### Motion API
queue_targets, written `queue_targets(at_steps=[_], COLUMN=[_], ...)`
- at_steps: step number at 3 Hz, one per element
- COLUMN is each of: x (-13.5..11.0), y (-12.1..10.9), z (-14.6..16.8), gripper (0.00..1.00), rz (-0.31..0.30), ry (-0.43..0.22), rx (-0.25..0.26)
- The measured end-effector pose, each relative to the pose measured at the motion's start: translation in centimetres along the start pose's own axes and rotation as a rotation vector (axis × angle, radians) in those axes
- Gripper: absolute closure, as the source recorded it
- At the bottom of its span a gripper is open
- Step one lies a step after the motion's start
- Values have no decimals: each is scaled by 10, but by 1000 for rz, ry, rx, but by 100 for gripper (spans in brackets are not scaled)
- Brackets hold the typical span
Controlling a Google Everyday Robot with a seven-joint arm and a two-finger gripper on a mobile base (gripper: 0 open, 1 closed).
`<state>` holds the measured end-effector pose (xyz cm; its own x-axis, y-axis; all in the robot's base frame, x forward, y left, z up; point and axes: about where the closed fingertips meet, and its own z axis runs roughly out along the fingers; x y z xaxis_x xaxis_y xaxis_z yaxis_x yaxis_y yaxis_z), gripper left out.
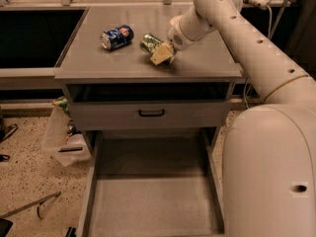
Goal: Pick green can from middle drawer and place on counter
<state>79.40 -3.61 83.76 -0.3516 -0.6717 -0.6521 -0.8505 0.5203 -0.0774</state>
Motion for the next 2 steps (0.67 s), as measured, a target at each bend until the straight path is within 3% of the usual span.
queue_targets(at_steps=[1,2], x=[0,0], y=[0,0], z=[0,0], gripper=[11,0], rz=[0,0], ry=[0,0], rx=[0,0])
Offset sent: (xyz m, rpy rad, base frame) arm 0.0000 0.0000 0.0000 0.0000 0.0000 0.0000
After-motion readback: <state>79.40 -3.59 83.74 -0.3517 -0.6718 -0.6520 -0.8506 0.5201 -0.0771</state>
